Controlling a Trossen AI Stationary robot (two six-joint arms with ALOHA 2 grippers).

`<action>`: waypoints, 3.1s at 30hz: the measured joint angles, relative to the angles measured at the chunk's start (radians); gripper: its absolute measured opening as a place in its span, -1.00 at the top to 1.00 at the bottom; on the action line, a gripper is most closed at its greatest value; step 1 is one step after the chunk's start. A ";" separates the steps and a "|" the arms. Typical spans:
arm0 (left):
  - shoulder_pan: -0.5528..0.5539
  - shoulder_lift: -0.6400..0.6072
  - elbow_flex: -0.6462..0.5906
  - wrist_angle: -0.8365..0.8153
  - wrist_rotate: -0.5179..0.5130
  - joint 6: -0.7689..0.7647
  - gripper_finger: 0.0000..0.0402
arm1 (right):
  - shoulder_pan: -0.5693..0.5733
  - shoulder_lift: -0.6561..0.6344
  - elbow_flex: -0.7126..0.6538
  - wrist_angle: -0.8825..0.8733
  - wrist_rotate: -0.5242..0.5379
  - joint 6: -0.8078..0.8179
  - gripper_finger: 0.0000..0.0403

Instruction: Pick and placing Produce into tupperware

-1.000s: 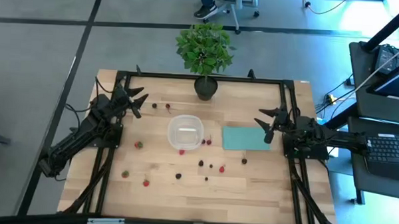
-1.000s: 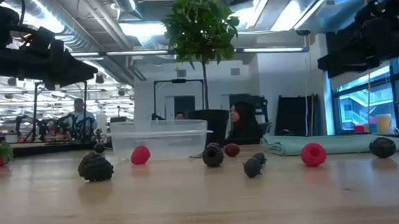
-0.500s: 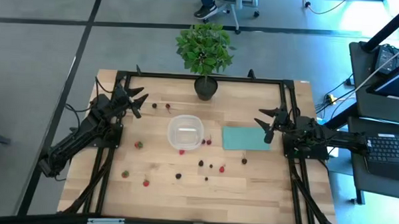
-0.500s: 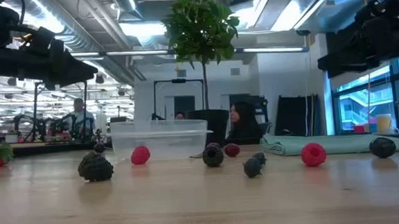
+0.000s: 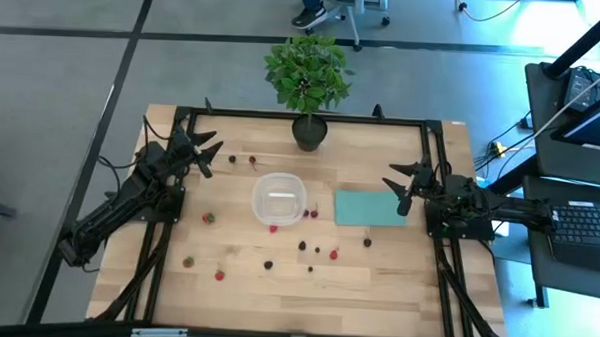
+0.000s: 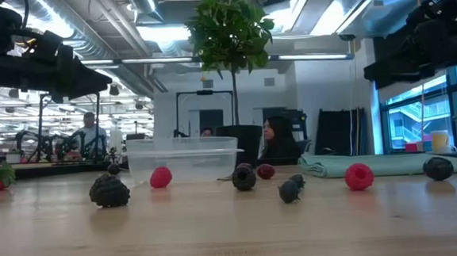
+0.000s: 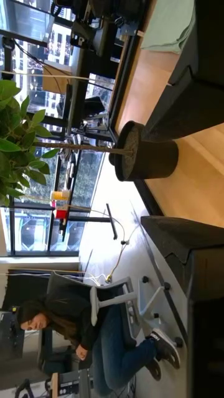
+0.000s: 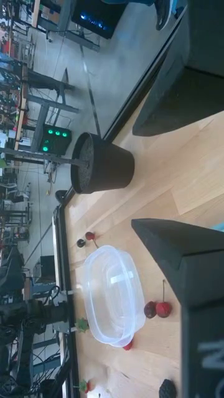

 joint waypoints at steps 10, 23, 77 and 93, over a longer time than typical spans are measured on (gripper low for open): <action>0.000 0.000 0.000 0.000 0.000 0.000 0.01 | 0.000 0.000 0.000 0.000 0.000 0.000 -0.14; 0.000 0.000 0.000 0.000 0.000 0.000 0.01 | 0.000 0.000 0.000 0.000 0.000 0.000 -0.14; 0.000 0.000 0.000 0.000 0.000 0.000 0.01 | 0.001 0.000 0.000 0.095 -0.184 0.204 -0.14; 0.000 0.000 0.000 0.059 0.000 0.028 0.01 | 0.000 0.000 0.000 0.018 -0.183 0.213 -0.14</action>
